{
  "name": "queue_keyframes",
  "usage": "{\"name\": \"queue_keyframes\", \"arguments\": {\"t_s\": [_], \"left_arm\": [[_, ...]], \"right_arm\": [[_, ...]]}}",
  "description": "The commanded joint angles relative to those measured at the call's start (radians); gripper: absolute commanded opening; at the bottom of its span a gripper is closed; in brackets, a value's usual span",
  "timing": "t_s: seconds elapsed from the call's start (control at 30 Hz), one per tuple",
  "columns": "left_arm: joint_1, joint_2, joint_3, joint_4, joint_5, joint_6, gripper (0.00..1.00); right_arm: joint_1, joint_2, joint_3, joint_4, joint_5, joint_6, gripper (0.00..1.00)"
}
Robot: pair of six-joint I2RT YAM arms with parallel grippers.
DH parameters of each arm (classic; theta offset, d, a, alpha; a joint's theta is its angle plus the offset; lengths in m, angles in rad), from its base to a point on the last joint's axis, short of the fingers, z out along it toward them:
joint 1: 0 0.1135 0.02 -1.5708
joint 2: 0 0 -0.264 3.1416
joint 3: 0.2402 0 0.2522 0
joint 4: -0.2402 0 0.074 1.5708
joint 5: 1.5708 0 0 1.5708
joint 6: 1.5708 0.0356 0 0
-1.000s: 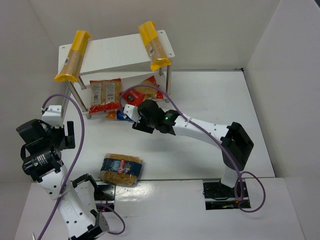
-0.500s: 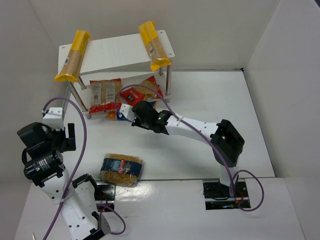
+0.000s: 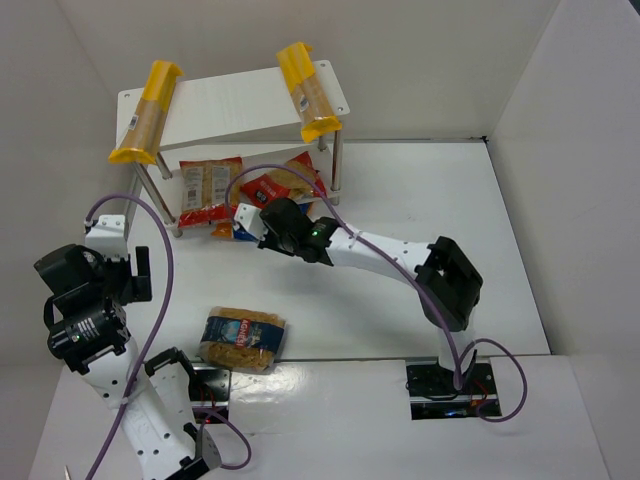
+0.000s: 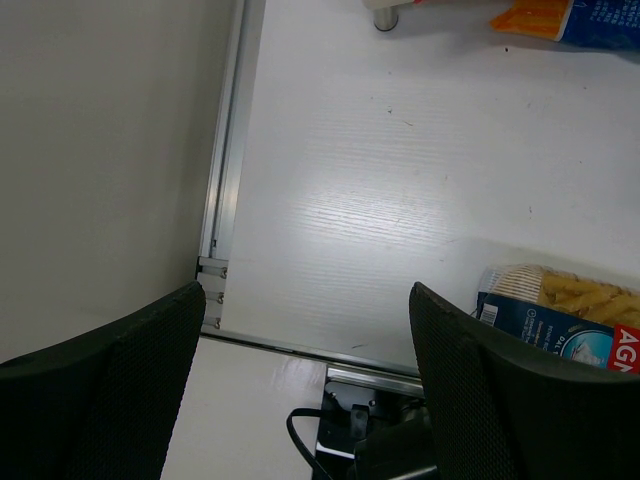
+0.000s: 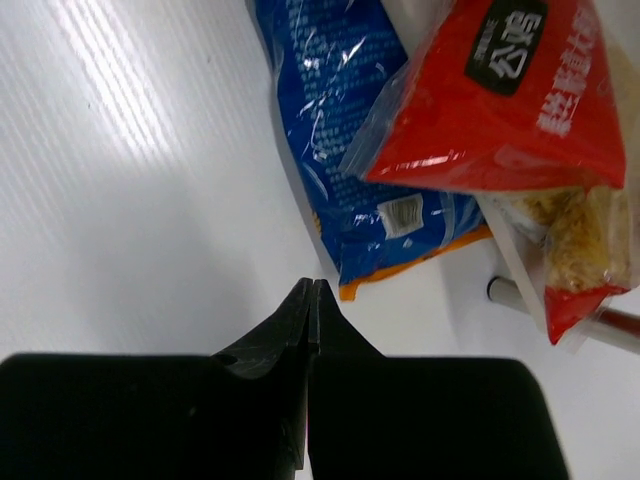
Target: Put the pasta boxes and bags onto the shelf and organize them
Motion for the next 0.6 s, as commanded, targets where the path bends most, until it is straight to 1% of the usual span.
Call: {"name": "queue_keyframes", "arguments": {"t_s": [0.0,0.23,0.43,0.57], "left_arm": [[0.006,0.000,0.009,0.016,0.005,0.018,0.88],[0.006,0.000,0.020,0.016,-0.027,0.027,0.88],[0.006,0.000,0.029,0.007,-0.045,0.027,0.88],[0.006,0.010,0.029,0.007,-0.054,0.027,0.88]], "right_arm": [[-0.004,0.042,0.091,0.058,-0.019,0.001,0.00],[-0.037,0.163,0.202,0.067,-0.039,-0.008,0.00],[-0.082,0.242,0.245,0.089,-0.048,-0.008,0.00],[-0.102,0.262,0.270,0.116,-0.039,-0.008,0.00]]}}
